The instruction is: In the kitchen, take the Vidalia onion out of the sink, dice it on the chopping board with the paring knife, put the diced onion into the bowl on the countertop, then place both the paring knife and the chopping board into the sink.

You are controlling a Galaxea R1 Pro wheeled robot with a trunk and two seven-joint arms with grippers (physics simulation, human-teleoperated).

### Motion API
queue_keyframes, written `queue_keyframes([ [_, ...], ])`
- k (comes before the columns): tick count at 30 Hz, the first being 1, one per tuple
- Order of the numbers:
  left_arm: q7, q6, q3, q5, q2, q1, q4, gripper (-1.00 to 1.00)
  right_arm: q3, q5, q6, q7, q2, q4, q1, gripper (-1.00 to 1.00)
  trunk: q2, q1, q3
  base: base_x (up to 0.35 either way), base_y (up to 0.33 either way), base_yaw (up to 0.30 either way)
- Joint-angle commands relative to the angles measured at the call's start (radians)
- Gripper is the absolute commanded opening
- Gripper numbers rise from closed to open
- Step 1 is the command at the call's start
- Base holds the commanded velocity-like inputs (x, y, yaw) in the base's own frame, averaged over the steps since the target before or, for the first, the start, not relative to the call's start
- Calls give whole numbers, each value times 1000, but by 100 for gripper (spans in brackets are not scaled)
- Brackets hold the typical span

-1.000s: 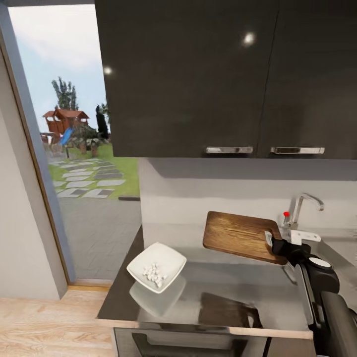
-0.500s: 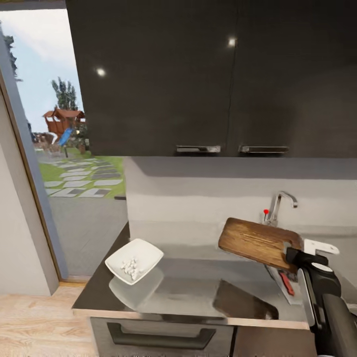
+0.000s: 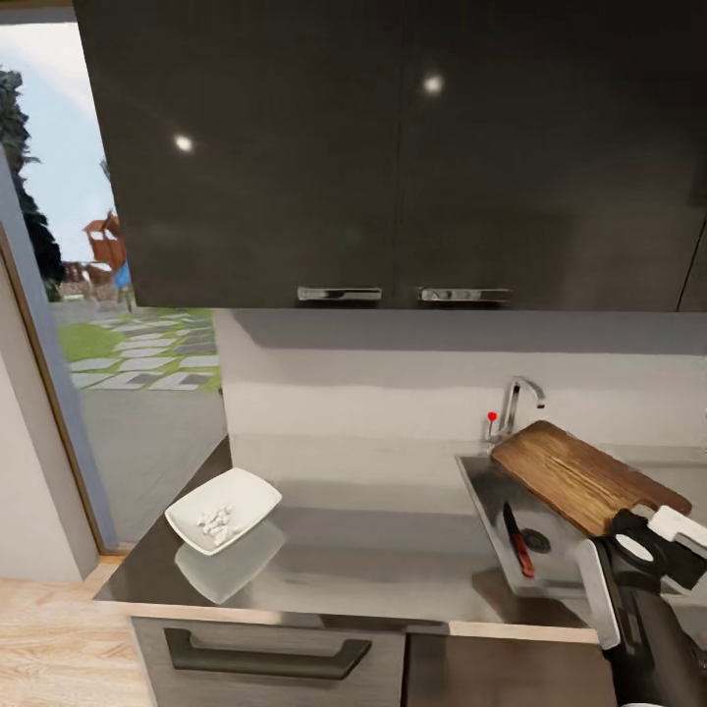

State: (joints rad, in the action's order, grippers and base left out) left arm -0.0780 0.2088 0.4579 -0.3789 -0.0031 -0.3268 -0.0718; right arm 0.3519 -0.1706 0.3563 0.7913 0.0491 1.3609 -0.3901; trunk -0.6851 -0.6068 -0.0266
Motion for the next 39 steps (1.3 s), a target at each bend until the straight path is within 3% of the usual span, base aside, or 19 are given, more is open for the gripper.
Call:
queue_keyframes([
  [1,0,17,8,-9,-1,-1,-3,100,-7,-61,-25,72,-21,1,-1,-100,-2,0,-2,0,-56,0],
  [3,-1,22,8,-9,-1,-1,-3,100,-37,-110,-70,153,-38,0,-1,-100,-2,0,-2,0,-24,0],
  [4,-1,23,8,-9,-1,-1,-3,100,-90,-125,-104,206,-45,0,-1,-100,-2,0,-2,0,-8,0],
  [6,-2,24,8,-9,-2,-1,-3,100,-129,-132,-136,260,-59,0,-1,-100,-2,0,-2,0,-4,0],
  [8,-5,24,8,-9,-2,-1,-3,100,-144,-139,-155,307,-84,0,-1,-100,-2,0,-2,0,-1,0],
  [13,-7,23,8,-9,-1,-1,-5,100,-150,-174,-163,329,-140,-36,-31,-100,-2,0,-2,0,0,0],
  [18,-8,23,8,-9,-2,-1,-5,100,-151,-257,-164,330,-150,-83,-37,-100,-2,0,-2,30,-51,0],
  [20,-8,23,8,-9,-2,-1,-5,100,-151,-272,-162,330,-151,-85,-38,-100,-2,0,-2,137,-166,0],
  [25,-8,22,8,-9,-1,-1,-5,100,-151,-280,-161,330,-155,-86,-38,-100,-2,0,-2,208,-231,0],
  [28,-8,21,8,-9,-1,-1,-5,100,-151,-282,-161,357,-173,-84,-38,-100,-2,0,-2,159,-174,-21],
  [39,-6,20,8,-9,-1,-1,-6,100,-153,-310,-161,378,-190,-86,-38,-100,-2,0,0,8,-9,-225],
])
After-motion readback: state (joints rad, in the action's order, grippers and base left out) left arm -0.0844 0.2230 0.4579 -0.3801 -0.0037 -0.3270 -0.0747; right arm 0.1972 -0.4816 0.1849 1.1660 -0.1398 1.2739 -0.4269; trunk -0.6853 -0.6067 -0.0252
